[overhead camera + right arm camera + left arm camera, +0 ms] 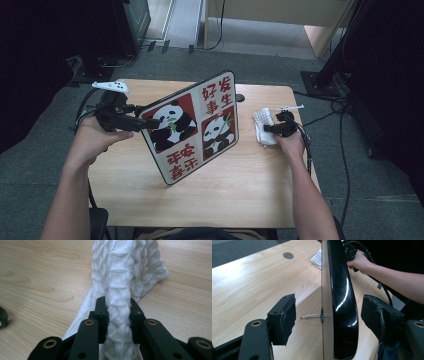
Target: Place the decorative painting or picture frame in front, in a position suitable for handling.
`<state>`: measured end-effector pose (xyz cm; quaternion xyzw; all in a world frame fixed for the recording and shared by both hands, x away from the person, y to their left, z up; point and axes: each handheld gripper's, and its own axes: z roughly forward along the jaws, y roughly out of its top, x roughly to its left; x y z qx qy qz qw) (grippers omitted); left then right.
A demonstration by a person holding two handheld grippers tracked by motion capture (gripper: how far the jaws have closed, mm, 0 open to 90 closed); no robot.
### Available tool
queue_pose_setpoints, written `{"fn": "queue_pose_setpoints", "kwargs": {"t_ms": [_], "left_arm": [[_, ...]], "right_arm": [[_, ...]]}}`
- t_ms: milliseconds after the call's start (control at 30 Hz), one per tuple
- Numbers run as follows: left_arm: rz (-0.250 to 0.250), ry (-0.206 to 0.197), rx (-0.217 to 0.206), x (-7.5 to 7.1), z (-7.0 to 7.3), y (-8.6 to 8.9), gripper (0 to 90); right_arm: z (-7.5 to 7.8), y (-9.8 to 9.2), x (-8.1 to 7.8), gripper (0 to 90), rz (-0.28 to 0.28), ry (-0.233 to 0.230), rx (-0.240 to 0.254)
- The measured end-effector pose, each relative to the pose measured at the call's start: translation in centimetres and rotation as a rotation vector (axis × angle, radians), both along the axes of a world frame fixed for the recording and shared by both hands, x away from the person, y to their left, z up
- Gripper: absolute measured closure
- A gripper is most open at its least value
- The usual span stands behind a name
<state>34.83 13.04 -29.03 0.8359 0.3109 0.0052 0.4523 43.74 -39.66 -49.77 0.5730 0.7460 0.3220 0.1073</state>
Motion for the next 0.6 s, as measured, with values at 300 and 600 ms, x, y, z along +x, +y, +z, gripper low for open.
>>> {"fn": "queue_pose_setpoints", "kwargs": {"t_ms": [300, 600], "left_arm": [[0.028, 0.036, -0.019, -0.1, -0.5, 0.6, 45.4], [0.000, 0.023, -0.025, -0.6, -1.1, 0.8, 52.8]], "right_arm": [[1.6, -0.3, -0.4, 79.5, -0.012, -0.010, 0.030], [3.8, 0.3, -1.1, 79.1, 0.051, -0.043, 0.033]]}}
